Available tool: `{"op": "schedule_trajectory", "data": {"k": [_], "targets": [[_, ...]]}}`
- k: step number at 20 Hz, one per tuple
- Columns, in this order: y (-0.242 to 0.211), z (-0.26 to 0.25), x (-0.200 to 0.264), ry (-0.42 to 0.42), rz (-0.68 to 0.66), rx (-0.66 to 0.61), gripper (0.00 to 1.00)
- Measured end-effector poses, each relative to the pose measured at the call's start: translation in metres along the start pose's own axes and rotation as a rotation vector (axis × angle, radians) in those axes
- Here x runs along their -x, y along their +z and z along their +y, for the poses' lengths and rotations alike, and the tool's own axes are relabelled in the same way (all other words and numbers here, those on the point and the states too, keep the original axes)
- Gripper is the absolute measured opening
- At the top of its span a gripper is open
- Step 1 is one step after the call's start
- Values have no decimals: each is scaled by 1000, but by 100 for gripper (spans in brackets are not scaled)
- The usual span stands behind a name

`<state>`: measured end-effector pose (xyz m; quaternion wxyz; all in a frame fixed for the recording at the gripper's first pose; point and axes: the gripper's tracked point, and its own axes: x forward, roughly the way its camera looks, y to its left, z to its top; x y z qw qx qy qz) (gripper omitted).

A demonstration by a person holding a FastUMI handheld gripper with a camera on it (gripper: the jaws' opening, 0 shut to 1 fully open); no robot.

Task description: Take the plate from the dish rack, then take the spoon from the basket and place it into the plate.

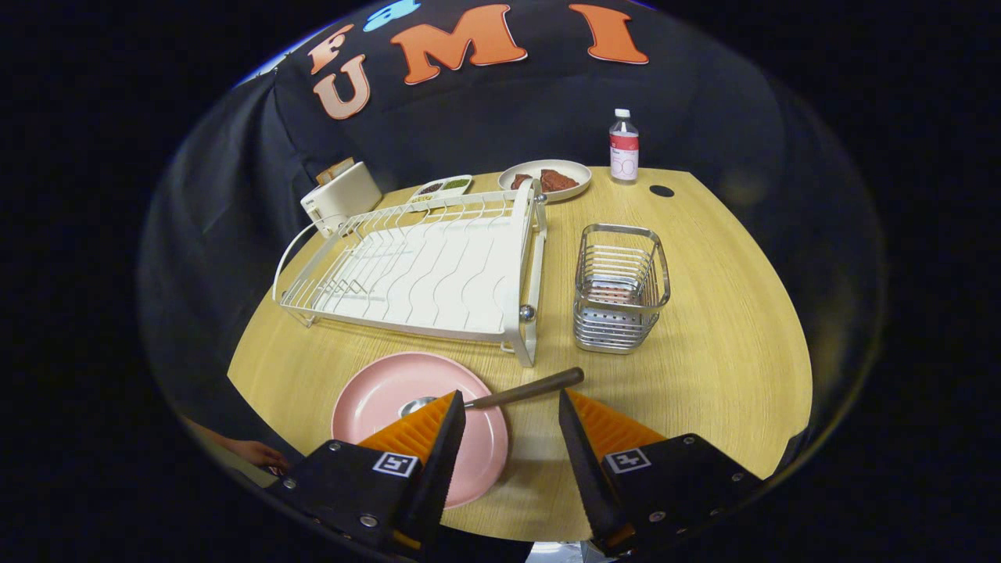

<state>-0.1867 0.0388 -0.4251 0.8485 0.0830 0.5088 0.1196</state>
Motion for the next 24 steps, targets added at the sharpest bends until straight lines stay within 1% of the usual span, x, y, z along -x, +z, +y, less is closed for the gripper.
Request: {"op": "schedule_trajectory", "data": {"k": [3, 4, 8, 14, 20, 24], "targets": [[28, 0, 14, -22, -72, 17, 78], [39, 0, 19, -29, -102, 26, 82], [97, 11, 53, -45, -238, 54, 88], [186, 39, 115, -43, -466, 91, 91], [267, 56, 178, -78, -668, 98, 92], [311, 52, 216, -129, -786, 88, 97]]}}
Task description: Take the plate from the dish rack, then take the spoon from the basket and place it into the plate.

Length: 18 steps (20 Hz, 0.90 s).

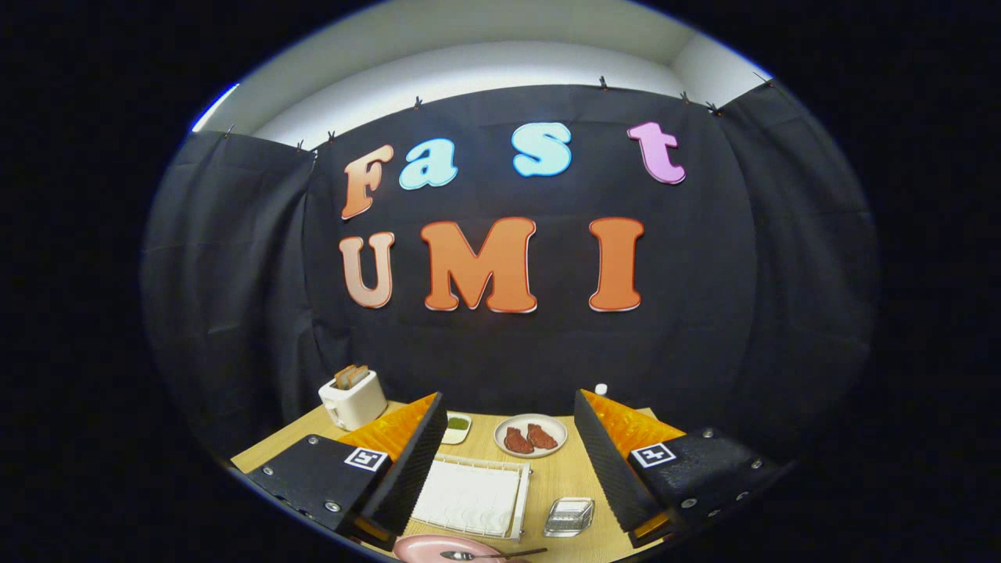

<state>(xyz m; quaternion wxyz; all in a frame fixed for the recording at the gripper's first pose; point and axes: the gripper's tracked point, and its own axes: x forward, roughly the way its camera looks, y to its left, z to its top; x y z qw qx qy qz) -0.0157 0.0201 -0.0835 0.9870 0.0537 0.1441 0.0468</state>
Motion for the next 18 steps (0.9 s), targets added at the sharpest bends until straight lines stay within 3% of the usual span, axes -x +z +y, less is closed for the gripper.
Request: {"op": "schedule_trajectory", "data": {"k": [8, 18], "targets": [[61, -23, -2, -71, -116, 25, 97], [94, -21, 4, -93, -191, 109, 97]]}}
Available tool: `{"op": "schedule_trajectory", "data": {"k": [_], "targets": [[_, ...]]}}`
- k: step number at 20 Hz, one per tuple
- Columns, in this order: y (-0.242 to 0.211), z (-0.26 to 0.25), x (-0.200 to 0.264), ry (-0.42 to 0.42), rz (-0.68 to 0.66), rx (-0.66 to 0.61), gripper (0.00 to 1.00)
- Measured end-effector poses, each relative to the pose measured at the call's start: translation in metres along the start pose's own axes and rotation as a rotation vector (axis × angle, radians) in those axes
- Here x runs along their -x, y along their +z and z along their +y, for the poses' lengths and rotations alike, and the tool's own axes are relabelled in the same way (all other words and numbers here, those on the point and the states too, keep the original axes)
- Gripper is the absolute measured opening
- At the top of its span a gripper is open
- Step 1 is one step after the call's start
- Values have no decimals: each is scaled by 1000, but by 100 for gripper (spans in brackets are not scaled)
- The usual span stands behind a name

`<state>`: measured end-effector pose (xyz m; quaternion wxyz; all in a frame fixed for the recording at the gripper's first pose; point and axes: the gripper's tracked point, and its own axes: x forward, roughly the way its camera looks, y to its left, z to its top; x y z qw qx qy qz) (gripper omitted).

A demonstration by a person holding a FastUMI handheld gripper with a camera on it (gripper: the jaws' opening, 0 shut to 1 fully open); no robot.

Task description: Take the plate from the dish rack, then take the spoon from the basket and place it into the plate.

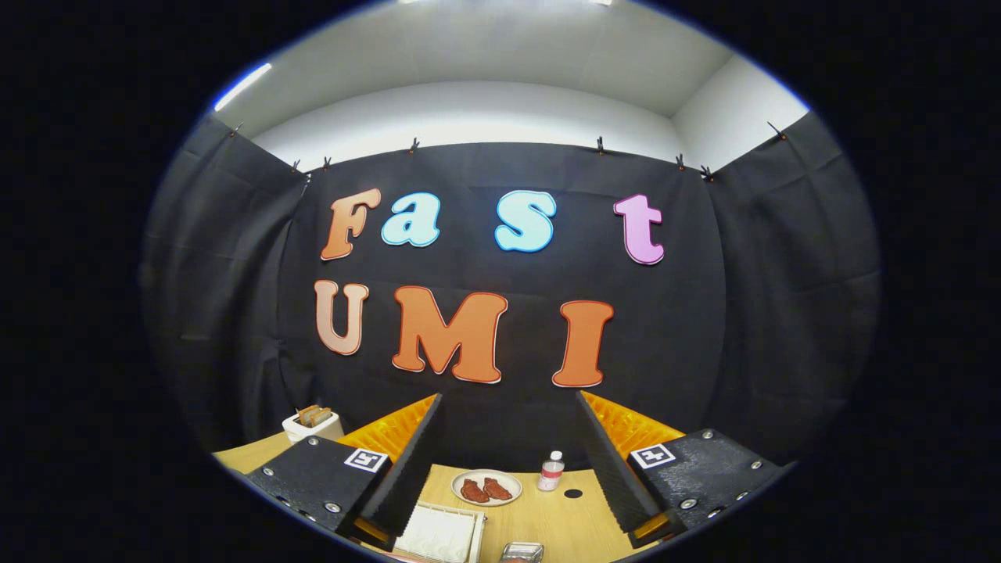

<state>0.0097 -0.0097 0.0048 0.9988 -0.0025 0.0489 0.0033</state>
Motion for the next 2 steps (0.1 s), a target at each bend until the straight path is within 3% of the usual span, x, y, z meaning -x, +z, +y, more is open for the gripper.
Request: {"op": "schedule_trajectory", "data": {"k": [2], "targets": [[3, 1, 2, -2, -8, 17, 97]]}}
